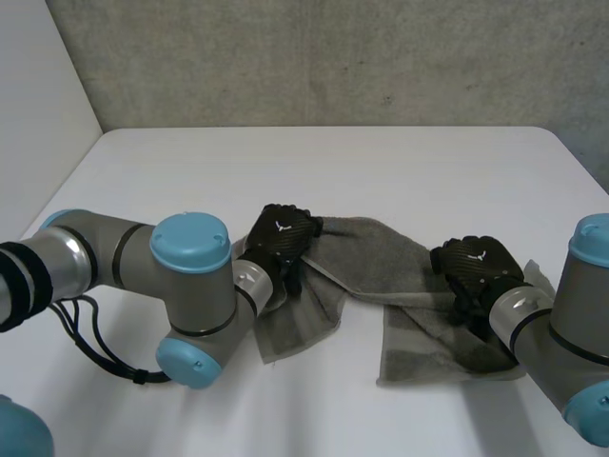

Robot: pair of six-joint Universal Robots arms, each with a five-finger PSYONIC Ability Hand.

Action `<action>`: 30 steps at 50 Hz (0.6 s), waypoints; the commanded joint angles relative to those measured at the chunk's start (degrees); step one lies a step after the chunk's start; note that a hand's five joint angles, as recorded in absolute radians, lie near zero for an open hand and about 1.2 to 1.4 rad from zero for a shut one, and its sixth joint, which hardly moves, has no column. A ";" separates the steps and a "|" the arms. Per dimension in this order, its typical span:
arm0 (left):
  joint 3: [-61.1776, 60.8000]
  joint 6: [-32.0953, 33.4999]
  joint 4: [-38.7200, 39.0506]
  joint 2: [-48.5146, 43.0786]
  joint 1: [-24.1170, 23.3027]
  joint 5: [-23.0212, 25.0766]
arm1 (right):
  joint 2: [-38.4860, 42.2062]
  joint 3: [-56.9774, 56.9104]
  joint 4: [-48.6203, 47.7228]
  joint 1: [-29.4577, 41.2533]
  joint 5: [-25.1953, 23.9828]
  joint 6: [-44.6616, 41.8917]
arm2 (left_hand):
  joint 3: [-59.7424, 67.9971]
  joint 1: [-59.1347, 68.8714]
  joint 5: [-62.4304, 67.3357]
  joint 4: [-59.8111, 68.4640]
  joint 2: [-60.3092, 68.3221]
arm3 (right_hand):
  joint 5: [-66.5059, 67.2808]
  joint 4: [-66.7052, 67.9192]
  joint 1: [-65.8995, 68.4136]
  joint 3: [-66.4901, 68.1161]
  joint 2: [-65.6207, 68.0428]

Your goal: Fold the towel.

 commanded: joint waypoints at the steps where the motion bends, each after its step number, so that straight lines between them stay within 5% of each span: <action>1: 3.82 0.39 -0.18 -3.15 0.48 0.05 | -0.16 0.02 3.44 -0.14 0.04 -5.02 | 1.49 1.15 1.89 0.77 1.18 | -0.04 -1.41 -1.29 -1.37 -1.85; 10: 8.21 0.39 -0.35 -6.32 0.56 0.31 | 1.07 0.90 0.64 -1.28 0.22 -6.88 | 19.98 19.64 20.38 19.26 19.67 | 1.64 0.27 0.39 0.31 -0.17; 30: 11.21 0.48 0.17 -10.19 0.56 0.05 | 1.51 1.87 -5.26 -1.37 0.83 -7.05 | 27.01 26.67 27.41 26.29 26.70 | 16.41 15.03 15.15 15.08 14.59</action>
